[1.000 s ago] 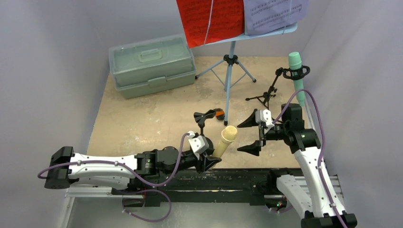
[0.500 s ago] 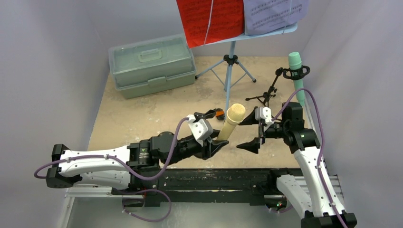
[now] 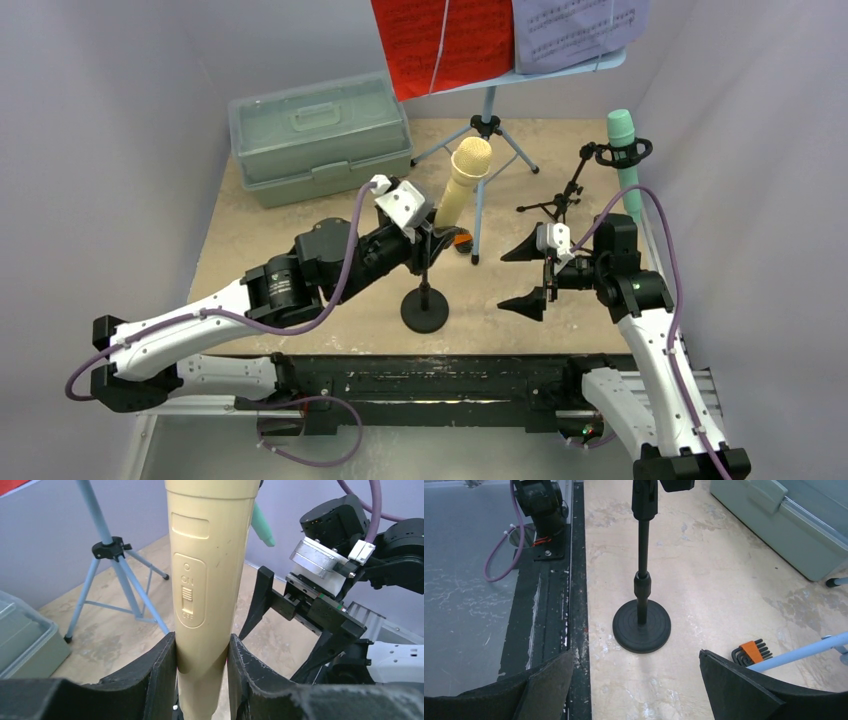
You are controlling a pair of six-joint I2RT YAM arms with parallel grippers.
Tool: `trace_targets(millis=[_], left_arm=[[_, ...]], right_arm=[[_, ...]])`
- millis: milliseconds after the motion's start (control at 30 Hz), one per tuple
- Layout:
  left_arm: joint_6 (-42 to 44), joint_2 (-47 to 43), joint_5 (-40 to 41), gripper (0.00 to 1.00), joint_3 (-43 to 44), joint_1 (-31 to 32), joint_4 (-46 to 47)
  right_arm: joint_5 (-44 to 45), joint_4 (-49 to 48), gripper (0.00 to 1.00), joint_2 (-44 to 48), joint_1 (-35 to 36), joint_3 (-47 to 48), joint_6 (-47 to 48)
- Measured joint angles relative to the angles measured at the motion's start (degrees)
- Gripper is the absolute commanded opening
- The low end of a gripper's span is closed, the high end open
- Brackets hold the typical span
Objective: Pack up the instrument practice props
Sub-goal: Place the microphone at the center of the board.
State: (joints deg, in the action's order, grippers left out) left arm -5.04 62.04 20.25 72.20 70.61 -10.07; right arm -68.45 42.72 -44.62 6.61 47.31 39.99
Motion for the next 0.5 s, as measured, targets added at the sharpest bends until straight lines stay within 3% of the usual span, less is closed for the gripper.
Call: trace_targets(millis=[167, 500], left_arm=[[2.84, -1.9, 4.04, 0.0, 1.55, 0.0, -3.61], [9.97, -8.41, 21.4, 0.0, -2.89, -0.55, -5.03]], right_arm=[[0.02, -0.2, 0.99, -0.17, 0.0, 0.0, -0.17], [0.07, -0.33, 0.99, -0.87, 0.0, 0.0, -0.35]])
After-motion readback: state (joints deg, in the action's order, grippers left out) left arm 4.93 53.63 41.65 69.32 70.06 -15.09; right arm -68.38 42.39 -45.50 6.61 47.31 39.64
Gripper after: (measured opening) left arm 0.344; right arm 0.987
